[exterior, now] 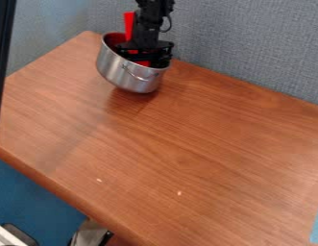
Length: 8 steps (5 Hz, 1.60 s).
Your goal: Put the red object in the metal pot
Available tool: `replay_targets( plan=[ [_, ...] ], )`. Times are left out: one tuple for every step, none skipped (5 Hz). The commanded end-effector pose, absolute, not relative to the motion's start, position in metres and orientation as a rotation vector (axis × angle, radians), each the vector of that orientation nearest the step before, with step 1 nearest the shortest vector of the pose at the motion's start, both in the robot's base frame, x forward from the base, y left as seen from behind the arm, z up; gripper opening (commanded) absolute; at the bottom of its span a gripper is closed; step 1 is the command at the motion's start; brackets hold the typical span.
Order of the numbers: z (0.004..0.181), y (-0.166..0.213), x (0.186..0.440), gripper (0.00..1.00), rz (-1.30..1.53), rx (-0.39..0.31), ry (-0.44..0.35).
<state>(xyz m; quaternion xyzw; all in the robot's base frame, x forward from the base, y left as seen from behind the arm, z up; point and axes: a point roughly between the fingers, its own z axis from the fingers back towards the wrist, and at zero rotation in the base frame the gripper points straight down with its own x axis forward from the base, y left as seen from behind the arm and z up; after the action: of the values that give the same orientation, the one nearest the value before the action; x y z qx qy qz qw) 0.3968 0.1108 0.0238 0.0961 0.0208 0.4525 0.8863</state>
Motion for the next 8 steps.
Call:
replay_targets(
  plan=[
    [0.031,0.094,0.388,1.0,0.935,0.206,0.053],
    [0.044,0.093,0.394,1.0,0.908,0.185,0.046],
    [0.057,0.093,0.4,1.0,0.884,0.163,0.038],
    [0.069,0.094,0.405,1.0,0.864,0.141,0.028],
    [0.06,0.103,0.404,0.0,0.826,0.111,0.036],
    [0.054,0.114,0.403,0.0,0.783,0.08,0.041],
    [0.059,0.111,0.408,0.0,0.783,0.085,0.044],
    [0.065,0.109,0.413,0.0,0.782,0.089,0.046]
  ],
)
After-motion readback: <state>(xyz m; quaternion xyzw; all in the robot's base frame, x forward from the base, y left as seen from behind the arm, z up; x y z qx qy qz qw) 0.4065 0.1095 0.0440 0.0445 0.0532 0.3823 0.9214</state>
